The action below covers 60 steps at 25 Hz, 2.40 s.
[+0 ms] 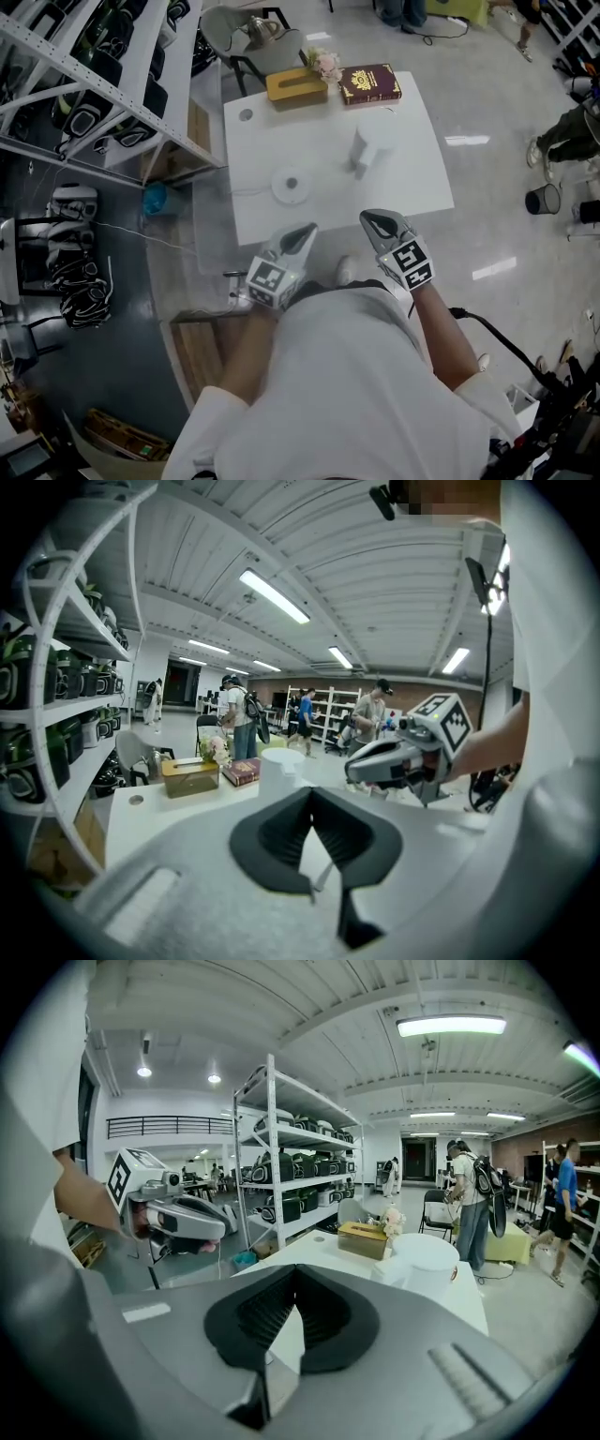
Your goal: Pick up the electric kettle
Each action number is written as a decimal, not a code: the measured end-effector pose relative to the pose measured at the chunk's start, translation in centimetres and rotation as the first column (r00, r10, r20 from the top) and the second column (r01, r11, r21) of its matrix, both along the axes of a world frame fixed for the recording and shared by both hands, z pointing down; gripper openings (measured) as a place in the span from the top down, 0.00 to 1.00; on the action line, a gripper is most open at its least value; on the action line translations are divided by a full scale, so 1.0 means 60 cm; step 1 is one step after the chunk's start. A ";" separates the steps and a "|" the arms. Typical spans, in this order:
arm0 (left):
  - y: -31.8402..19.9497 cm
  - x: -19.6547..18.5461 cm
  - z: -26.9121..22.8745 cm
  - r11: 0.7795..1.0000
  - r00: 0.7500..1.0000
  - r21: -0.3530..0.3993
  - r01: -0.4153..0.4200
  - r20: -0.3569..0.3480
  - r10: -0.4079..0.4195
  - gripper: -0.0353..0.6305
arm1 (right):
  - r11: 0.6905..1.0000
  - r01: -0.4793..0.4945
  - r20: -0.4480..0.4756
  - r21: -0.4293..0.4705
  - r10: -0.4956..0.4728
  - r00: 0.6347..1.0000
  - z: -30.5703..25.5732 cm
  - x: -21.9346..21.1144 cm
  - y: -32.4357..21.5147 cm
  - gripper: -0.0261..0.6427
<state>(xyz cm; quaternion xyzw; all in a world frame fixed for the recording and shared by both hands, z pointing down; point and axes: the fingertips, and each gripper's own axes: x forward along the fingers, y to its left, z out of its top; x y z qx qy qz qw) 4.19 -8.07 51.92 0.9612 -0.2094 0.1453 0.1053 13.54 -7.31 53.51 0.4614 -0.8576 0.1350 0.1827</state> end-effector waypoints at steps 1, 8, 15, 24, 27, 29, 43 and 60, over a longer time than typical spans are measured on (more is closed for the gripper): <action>0.003 -0.009 -0.001 1.000 1.000 0.002 0.000 0.000 0.000 0.94 | 1.000 0.000 0.003 0.007 0.000 1.000 -0.005 -0.009 0.000 0.96; 0.034 -0.069 -0.007 0.999 0.999 0.007 -0.033 -0.006 0.033 0.94 | 1.000 -0.019 -0.001 0.006 0.019 1.000 -0.019 -0.067 0.020 0.96; 0.086 -0.134 -0.011 0.997 0.997 -0.003 -0.079 0.000 0.079 0.94 | 0.998 -0.064 0.013 0.005 0.064 0.998 -0.029 -0.140 0.070 0.95; 0.144 -0.185 -0.030 0.994 0.994 0.009 -0.109 -0.020 0.109 0.94 | 0.990 -0.140 0.041 0.023 0.139 0.989 -0.046 -0.187 0.135 0.95; 0.159 -0.197 -0.035 0.992 0.992 0.023 -0.123 -0.029 0.124 0.94 | 0.987 -0.157 0.057 0.016 0.156 0.986 -0.044 -0.199 0.157 0.95; 0.168 -0.202 -0.037 0.990 0.990 0.029 -0.135 -0.029 0.136 0.94 | 0.988 -0.156 0.056 0.016 0.155 0.986 -0.043 -0.209 0.172 0.96; 0.228 -0.171 -0.051 0.993 0.993 0.038 -0.112 -0.041 0.114 0.94 | 0.988 -0.150 0.069 0.043 0.147 0.987 -0.065 -0.185 0.233 0.95; 0.268 -0.126 -0.069 0.996 0.996 0.042 -0.073 -0.043 0.075 0.94 | 0.990 -0.097 0.091 0.105 0.088 0.992 -0.098 -0.146 0.260 0.96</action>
